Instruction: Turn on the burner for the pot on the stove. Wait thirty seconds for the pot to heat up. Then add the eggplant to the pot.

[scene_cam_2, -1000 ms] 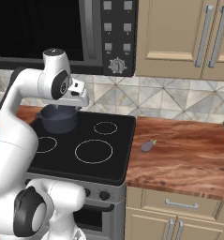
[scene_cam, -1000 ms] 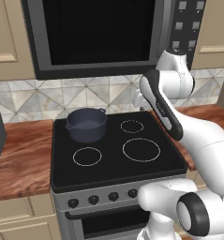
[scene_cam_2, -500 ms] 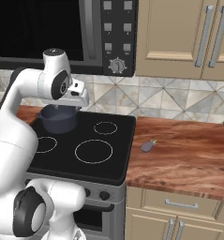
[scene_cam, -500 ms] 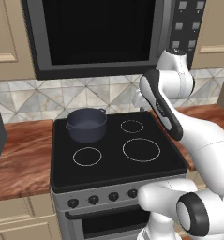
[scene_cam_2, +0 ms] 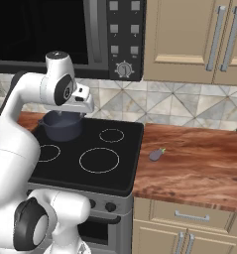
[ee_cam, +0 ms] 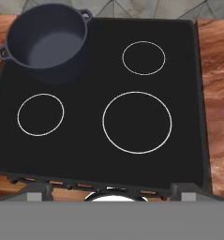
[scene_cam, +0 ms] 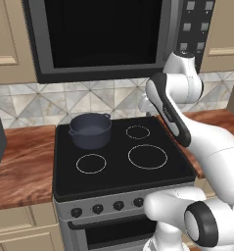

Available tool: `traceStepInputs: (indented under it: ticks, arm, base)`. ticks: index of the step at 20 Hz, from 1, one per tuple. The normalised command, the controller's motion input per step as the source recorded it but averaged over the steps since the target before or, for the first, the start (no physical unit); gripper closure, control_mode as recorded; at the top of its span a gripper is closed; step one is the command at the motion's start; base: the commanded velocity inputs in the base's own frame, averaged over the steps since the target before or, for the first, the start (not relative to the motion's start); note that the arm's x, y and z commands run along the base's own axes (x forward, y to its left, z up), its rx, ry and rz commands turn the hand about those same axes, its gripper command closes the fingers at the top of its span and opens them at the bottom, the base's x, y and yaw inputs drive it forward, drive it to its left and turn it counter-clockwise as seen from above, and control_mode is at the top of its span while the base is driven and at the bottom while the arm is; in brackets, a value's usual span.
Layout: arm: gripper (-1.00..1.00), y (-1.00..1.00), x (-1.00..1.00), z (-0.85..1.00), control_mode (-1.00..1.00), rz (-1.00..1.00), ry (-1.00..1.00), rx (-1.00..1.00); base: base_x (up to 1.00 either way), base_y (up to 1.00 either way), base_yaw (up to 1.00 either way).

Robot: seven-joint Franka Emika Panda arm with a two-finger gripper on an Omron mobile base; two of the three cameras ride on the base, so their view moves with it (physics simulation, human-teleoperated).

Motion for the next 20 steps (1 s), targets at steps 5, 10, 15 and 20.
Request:
traceStepInputs:
  ticks: [5, 10, 15, 20]
  arm:
    - [-1.0, -0.12, -0.22, -0.01, -1.0, -0.01, 0.0, 0.0]
    - [-1.0, -0.56, -0.25, 0.0, -1.0, -0.03, 0.0, 0.0]
    - [-1.0, -0.64, -0.23, -0.02, -1.0, -0.02, 0.0, 0.0]
    - [-1.0, -0.66, -0.17, -0.03, -1.0, -0.02, 0.0, 0.0]
  base:
    - [0.0, 0.0, 0.0]
    - [0.0, 0.0, 0.0]
    - [0.0, 0.0, 0.0]
    - [0.0, 0.0, 0.0]
